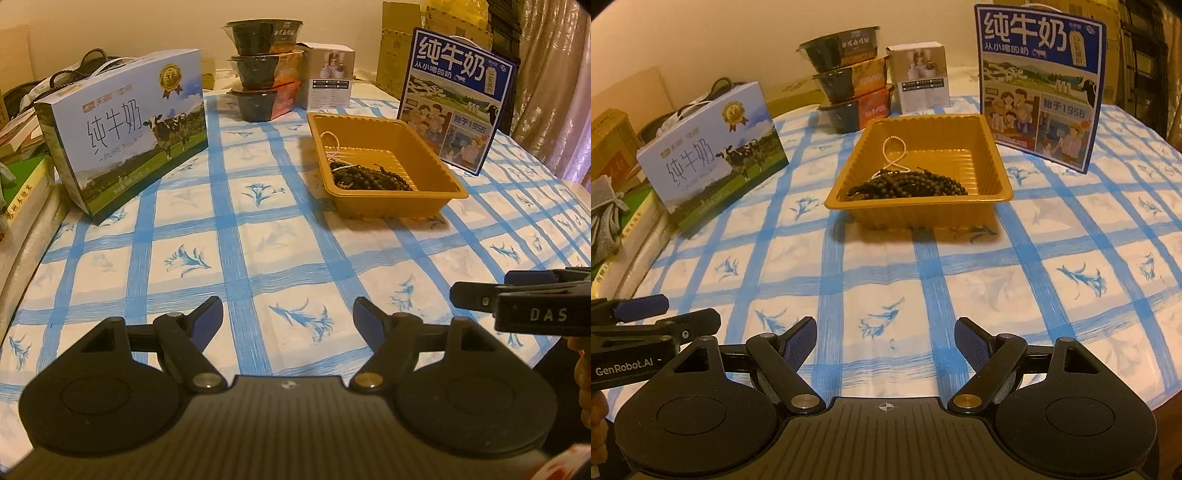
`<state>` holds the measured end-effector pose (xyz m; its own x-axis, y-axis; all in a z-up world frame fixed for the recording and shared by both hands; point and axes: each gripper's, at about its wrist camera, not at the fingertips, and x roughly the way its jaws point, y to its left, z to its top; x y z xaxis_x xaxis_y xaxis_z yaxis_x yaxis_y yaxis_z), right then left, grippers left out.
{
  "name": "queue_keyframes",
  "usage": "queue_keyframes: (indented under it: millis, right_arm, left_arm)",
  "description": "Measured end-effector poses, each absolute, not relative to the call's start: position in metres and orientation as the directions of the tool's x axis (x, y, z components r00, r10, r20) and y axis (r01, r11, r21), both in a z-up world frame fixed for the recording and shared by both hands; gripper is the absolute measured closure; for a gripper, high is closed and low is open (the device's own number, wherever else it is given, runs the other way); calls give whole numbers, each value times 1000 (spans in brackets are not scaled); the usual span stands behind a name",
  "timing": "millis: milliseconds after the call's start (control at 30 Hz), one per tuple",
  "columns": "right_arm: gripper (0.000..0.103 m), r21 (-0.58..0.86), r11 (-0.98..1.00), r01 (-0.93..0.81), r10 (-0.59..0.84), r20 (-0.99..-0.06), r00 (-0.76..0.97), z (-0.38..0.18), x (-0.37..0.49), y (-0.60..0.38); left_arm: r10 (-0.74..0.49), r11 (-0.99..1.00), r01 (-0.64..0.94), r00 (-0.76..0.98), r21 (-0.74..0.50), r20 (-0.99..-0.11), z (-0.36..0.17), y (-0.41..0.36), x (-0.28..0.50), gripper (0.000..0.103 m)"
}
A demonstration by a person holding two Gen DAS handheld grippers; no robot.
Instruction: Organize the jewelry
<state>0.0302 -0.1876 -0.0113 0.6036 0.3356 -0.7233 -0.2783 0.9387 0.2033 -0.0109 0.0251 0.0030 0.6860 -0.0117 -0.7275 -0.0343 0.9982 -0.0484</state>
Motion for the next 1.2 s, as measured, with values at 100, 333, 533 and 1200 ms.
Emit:
queue_keyframes:
  millis: [100,333,533,1200]
  right_arm:
    - [22,197,937,-288,337,-722,604,-11,30,-185]
    - [22,193,937,-292,336,-726,599,-11,30,-184]
    - [22,191,936,-294,337,-726,599,-11,30,-183]
    - [22,190,937,-295,336,-725,601,-11,30,-182]
  left_arm:
    - [-16,998,-34,680,-53,-733,5,25,-10,27]
    - [-22,998,-32,675,-60,-737,5,25,-10,27]
    - [-21,998,-35,677,-61,-736,5,25,-11,27]
    - [-23,998,-33,679,-62,-734,6,26,-11,27]
